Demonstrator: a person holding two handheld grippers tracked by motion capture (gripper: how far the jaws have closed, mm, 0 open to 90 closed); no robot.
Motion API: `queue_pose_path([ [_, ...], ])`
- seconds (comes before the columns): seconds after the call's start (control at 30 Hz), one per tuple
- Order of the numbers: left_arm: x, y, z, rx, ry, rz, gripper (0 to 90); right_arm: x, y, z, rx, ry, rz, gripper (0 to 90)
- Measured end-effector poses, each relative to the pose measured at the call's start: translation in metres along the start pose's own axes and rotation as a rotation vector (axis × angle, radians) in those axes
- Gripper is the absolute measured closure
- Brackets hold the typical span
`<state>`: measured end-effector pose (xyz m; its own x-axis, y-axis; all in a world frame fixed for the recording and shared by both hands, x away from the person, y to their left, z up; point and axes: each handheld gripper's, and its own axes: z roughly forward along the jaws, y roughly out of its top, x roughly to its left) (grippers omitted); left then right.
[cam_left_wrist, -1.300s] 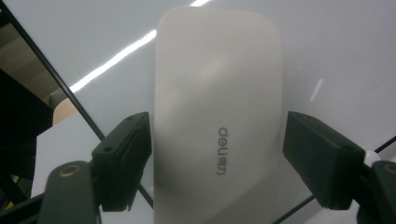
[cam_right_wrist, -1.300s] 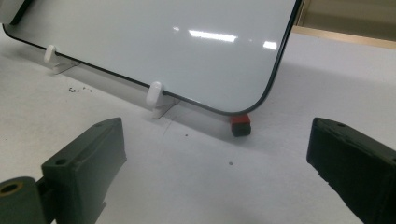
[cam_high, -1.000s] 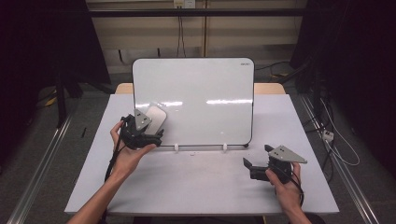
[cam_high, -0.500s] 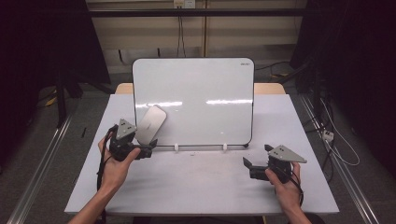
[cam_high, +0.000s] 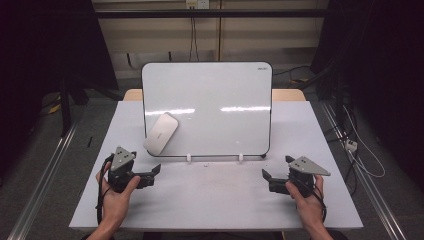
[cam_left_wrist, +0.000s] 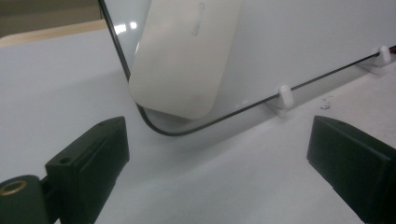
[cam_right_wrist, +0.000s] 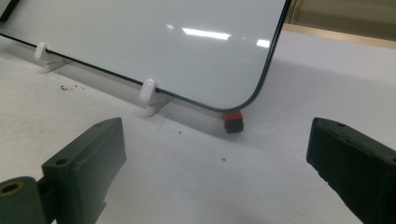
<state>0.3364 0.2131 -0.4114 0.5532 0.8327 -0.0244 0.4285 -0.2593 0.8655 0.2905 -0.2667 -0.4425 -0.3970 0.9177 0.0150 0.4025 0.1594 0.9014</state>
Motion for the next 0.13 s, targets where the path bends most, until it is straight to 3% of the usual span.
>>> queue_pose_path([
  [0.13, 0.0025, -0.0023, -0.0022, -0.011, 0.012, 0.001, 5.3, -0.0001, 0.0007, 0.0015, 0.001, -0.004, 0.0, 4.6],
])
